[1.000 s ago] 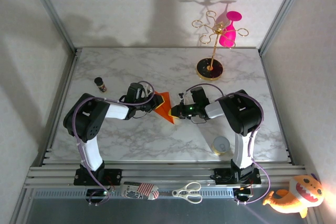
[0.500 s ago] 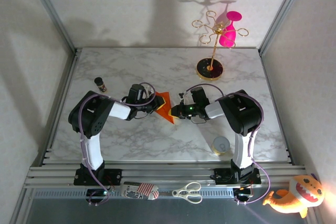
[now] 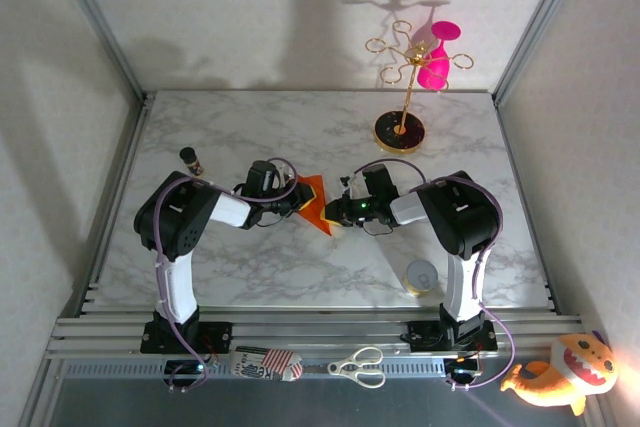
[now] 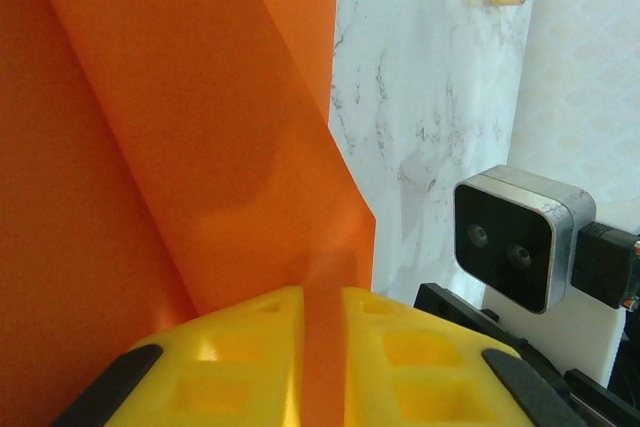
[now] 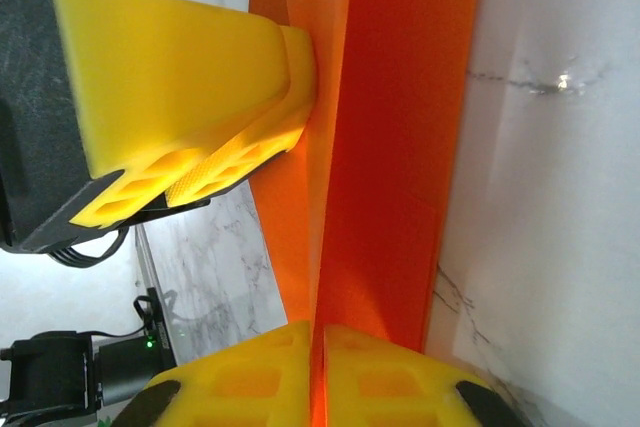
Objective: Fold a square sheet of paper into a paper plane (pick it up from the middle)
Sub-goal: Fourth fold the wing at the center of the table.
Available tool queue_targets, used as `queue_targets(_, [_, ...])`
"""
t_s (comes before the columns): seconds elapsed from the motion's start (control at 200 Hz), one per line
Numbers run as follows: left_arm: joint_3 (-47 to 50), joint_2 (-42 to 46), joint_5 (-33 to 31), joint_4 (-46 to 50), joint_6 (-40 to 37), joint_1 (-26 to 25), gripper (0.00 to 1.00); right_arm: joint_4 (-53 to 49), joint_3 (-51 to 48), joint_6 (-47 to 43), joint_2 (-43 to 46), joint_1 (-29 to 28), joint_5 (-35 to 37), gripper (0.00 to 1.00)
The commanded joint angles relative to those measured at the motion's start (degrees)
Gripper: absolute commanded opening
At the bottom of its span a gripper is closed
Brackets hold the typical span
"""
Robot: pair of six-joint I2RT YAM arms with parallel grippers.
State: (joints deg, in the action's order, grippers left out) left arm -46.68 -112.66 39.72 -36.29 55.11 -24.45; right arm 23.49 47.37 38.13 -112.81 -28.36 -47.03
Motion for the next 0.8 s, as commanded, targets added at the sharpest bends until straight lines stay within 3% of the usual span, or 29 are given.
queue_targets(0.0, [-1.66,-1.00,0.72,-0.72,-0.78,-0.43,0.17,-10.51,-1.50,-3.49,-4.07,2.25,14.80,0.14])
queue_targets(0.791, [-2.47,-3.20,0.32,-0.19,-1.39,-0.60,0.20,-13.11,-0.55,-4.03,-3.96,2.17,16.48,0.07])
